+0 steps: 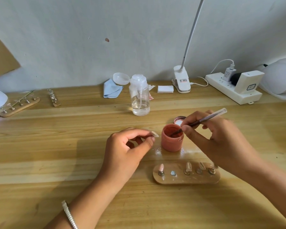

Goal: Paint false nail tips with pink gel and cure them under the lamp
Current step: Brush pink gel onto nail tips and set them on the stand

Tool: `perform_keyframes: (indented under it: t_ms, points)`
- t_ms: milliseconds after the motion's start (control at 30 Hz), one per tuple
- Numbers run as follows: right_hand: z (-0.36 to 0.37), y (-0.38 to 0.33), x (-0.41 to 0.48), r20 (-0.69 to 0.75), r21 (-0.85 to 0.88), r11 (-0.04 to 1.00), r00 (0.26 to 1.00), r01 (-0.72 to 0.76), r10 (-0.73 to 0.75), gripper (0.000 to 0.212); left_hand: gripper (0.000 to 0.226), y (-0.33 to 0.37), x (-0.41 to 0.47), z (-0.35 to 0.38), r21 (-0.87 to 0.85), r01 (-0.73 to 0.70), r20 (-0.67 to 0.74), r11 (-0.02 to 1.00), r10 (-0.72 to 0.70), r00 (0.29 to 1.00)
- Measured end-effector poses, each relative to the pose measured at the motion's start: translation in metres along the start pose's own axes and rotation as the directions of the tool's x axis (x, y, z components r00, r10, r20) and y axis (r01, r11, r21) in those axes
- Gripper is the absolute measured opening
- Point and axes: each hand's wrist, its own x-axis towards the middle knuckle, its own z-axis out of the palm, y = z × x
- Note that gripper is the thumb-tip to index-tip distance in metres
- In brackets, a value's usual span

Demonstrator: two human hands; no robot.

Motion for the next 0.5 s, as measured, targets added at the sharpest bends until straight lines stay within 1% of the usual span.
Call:
perform_keyframes:
  t_ms: [133, 233, 300, 367, 433, 500]
  points:
    - [-0.0038, -0.0006, -0.0025, -0.161, 0.125, 0.992, 0.987, 0.035, -0.014, 0.014, 0.015, 0.0005, -0.0003, -0.0009, -0.009, 0.011, 0.005, 1.0, -0.011, 1.0]
    - [-0.0071, 0.0049, -0.0043, -0.244, 0.282, 0.959, 0.968, 0.02, 0.052, 0.014, 0.014, 0.0021, -0.001, -0.0007, -0.026, 0.017, 0.016, 1.0, -0.016, 1.0]
    - [-0.0073, 0.0079, -0.0053, -0.26, 0.446, 0.895, 0.953, -0.024, 0.155, 0.011, 0.013, 0.0033, -0.0022, -0.0006, -0.039, 0.013, 0.036, 0.999, -0.011, 0.999]
    - [-0.0063, 0.0083, -0.0052, -0.25, 0.597, 0.8, 0.933, -0.061, 0.258, 0.007, 0.011, 0.0052, -0.0038, -0.0006, -0.062, 0.011, 0.056, 0.998, -0.007, 0.998]
    - [-0.0061, 0.0079, -0.0052, -0.23, 0.679, 0.73, 0.92, -0.082, 0.317, 0.015, 0.011, 0.0071, -0.0048, -0.0006, -0.084, 0.008, 0.075, 0.996, -0.001, 0.997]
    - [-0.0063, 0.008, -0.0054, -0.202, 0.725, 0.683, 0.918, -0.093, 0.34, 0.023, 0.01, 0.0085, -0.0052, -0.0008, -0.106, -0.001, 0.094, 0.994, 0.011, 0.995]
